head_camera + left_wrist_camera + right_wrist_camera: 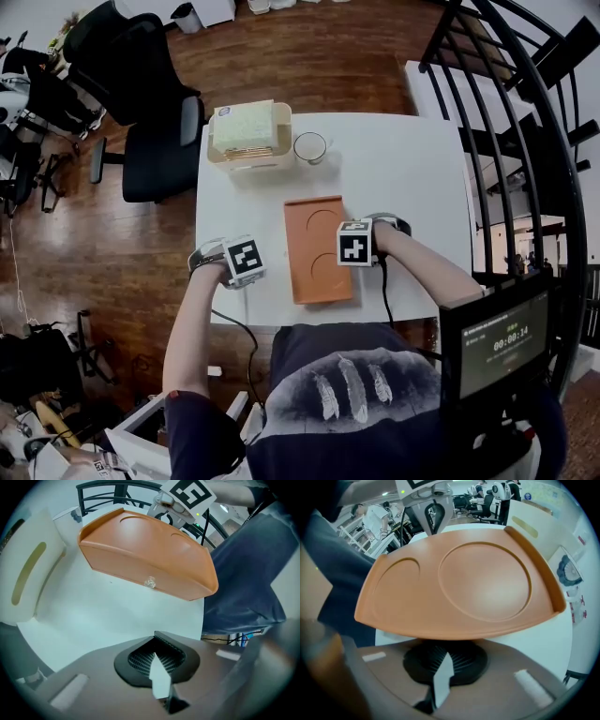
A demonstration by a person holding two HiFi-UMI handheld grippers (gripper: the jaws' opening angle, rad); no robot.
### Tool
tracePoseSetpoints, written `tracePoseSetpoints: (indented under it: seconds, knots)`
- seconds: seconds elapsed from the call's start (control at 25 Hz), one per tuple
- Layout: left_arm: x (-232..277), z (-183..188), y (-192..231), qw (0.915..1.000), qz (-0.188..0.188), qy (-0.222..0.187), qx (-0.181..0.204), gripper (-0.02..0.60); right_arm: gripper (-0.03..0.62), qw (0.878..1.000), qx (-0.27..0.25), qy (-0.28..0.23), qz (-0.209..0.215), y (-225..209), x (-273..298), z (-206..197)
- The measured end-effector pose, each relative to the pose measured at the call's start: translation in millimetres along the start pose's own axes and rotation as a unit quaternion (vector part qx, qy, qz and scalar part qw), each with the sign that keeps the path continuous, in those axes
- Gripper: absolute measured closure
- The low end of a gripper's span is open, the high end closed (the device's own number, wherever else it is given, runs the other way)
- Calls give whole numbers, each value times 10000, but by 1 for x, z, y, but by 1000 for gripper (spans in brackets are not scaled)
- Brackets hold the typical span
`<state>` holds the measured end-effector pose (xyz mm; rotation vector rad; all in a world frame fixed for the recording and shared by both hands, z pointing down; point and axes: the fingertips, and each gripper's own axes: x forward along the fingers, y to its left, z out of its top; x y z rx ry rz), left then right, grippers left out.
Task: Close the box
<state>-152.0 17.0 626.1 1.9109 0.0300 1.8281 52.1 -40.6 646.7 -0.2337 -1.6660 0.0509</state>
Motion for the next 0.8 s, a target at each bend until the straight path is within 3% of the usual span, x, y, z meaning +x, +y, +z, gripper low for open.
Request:
tracePoseSetpoints:
  seconds: [0.36,0.48,0.8]
  knots:
    - [7,15,-2,9994,18,-342,-50,568,586,10000,10,30,-55,-2,3,1]
    - [11,12,1,9999,-16,-158,-69,568,586,10000,31,24,-70,-4,6,1]
    - [7,21,6,9998,68,-161,-17,568,586,9999,137,-43,-60,-5,2,2]
